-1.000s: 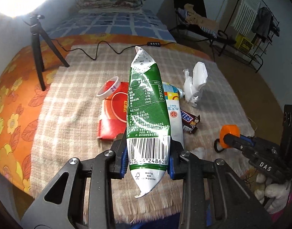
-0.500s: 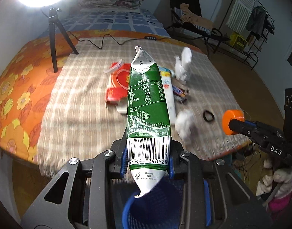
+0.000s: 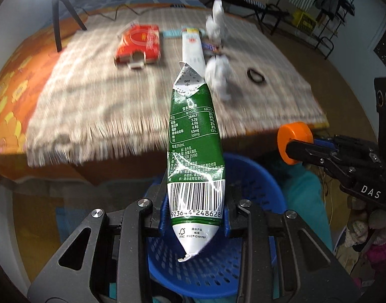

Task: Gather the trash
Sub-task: 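Carry the milk carton and orange cap to the basket and release both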

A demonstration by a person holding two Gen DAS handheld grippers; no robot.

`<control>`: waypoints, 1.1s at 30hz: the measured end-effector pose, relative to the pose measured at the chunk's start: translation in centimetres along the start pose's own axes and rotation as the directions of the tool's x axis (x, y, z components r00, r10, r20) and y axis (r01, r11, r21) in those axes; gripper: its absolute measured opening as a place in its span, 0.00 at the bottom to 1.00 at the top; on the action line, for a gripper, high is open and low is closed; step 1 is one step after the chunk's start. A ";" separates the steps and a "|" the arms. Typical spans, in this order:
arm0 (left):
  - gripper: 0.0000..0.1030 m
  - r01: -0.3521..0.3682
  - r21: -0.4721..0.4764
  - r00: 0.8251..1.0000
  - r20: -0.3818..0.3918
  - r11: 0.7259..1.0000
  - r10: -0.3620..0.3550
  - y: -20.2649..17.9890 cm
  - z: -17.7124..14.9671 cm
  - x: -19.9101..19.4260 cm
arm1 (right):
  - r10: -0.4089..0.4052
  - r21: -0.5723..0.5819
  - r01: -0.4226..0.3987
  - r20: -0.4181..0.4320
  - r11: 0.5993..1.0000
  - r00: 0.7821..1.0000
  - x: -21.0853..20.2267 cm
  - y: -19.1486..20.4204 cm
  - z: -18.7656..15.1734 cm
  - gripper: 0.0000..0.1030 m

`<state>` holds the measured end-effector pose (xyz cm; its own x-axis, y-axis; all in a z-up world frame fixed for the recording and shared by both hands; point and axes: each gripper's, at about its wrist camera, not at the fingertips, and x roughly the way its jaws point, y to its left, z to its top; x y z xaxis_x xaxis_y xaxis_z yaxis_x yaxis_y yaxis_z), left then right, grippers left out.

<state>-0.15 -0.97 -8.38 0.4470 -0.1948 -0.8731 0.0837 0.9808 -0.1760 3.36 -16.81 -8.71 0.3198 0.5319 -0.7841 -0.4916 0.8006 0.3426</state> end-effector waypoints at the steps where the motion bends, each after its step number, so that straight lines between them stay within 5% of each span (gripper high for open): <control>1: 0.30 -0.003 0.004 1.000 -0.003 1.000 0.003 0.0 -0.4 0.2 | 0.000 0.002 0.000 -0.006 1.000 1.000 0.2 0.0 -0.3 0.13; 19: 0.30 0.008 0.025 0.997 -0.071 1.000 -0.006 -0.7 -5.1 0.9 | 0.004 0.029 -0.001 -0.086 1.000 0.996 2.9 -0.2 -3.8 0.13; 33: 0.31 0.000 0.017 0.974 -0.225 1.000 0.004 0.1 -7.3 4.6 | 0.003 0.032 0.001 -0.146 0.999 0.989 5.3 0.0 -4.6 0.13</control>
<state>-4.61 -1.82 -15.74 0.2357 -0.1873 -0.9536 0.0991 0.9808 -0.1682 1.35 -15.25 -15.27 0.1962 0.4885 -0.8502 -0.4653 0.8096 0.3578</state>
